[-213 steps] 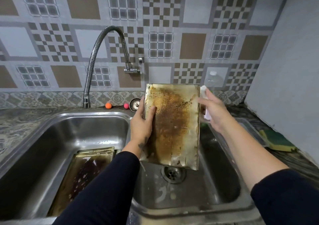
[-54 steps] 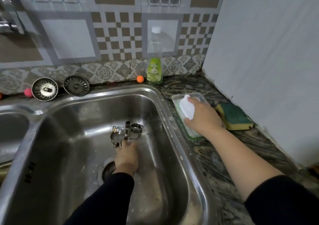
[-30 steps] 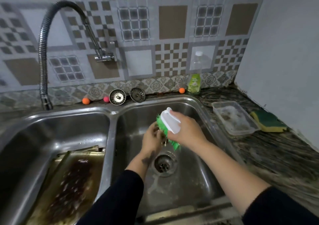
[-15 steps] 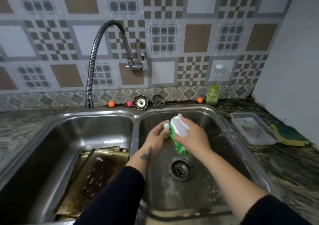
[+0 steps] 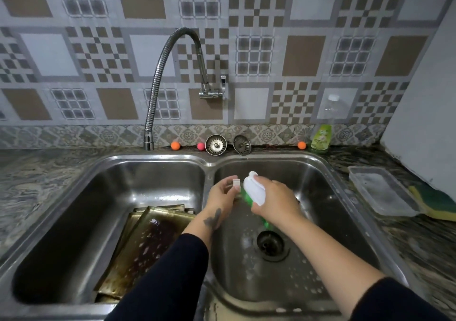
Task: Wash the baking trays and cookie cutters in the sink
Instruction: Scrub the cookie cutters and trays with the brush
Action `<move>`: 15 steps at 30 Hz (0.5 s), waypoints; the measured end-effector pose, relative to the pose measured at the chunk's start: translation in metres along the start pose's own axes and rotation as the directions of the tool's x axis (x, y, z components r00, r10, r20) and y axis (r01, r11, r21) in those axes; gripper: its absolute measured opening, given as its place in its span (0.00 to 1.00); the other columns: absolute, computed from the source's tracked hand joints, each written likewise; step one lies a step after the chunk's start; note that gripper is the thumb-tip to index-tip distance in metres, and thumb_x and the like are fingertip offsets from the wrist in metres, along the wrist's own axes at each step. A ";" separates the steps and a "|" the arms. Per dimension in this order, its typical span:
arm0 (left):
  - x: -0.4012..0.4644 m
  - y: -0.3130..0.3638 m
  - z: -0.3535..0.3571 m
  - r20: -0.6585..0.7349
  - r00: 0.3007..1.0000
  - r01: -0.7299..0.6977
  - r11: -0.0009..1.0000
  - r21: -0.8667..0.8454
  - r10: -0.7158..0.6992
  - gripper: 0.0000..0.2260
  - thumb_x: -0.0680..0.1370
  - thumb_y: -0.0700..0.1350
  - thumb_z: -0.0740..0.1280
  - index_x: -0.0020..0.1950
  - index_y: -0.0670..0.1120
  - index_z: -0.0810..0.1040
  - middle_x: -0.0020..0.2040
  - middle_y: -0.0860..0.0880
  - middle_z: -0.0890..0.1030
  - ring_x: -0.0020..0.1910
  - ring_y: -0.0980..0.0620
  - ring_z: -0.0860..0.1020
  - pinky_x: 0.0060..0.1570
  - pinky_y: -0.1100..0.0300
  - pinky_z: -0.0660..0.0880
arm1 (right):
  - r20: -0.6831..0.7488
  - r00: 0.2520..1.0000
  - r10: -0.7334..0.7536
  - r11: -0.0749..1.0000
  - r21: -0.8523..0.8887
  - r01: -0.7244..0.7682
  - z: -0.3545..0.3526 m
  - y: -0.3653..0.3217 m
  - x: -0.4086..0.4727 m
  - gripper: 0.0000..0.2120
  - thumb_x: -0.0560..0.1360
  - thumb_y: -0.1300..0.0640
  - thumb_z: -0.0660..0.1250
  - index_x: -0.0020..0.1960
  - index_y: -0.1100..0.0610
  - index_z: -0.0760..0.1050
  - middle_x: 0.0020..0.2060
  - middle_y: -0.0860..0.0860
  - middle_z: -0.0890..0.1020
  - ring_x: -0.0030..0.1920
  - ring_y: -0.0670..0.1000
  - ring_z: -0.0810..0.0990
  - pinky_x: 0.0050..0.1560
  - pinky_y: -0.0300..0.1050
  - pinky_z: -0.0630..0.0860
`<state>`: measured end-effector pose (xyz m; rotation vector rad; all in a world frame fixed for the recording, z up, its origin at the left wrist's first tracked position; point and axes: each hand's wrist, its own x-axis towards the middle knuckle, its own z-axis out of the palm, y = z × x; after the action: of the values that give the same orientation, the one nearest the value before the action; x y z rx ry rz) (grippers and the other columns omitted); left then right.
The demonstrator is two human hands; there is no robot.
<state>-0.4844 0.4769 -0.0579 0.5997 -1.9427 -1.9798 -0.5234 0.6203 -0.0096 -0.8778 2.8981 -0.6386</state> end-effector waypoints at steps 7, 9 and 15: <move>0.003 -0.025 -0.076 -0.217 0.974 0.086 0.768 0.635 0.070 0.13 0.78 0.40 0.64 0.62 0.50 0.76 0.62 0.48 0.72 0.54 0.46 0.77 0.56 0.55 0.76 | -0.021 0.998 0.055 0.998 -0.025 -0.056 -0.005 0.015 0.017 0.36 0.69 0.51 0.70 0.74 0.44 0.60 0.60 0.53 0.77 0.59 0.55 0.76 0.53 0.47 0.74; -0.003 -0.037 -0.101 -0.277 0.960 0.188 0.653 0.733 0.034 0.14 0.78 0.38 0.62 0.61 0.51 0.76 0.64 0.49 0.70 0.54 0.45 0.76 0.53 0.56 0.75 | -0.019 0.998 0.063 0.998 -0.026 -0.063 -0.005 0.017 0.019 0.37 0.68 0.51 0.71 0.74 0.44 0.61 0.60 0.53 0.78 0.59 0.55 0.76 0.53 0.48 0.76; -0.025 -0.076 -0.158 -0.203 0.941 0.276 0.265 0.924 -0.271 0.12 0.78 0.45 0.58 0.56 0.59 0.76 0.67 0.51 0.71 0.62 0.46 0.72 0.64 0.49 0.68 | -0.017 0.997 0.076 0.996 -0.055 -0.076 0.003 0.024 0.022 0.36 0.67 0.52 0.72 0.73 0.46 0.64 0.60 0.53 0.79 0.60 0.56 0.77 0.52 0.47 0.74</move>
<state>-0.3793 0.3551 -0.1310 1.2654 -3.0723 -0.6141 -0.5533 0.6252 -0.0201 -0.7671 2.9593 -0.5643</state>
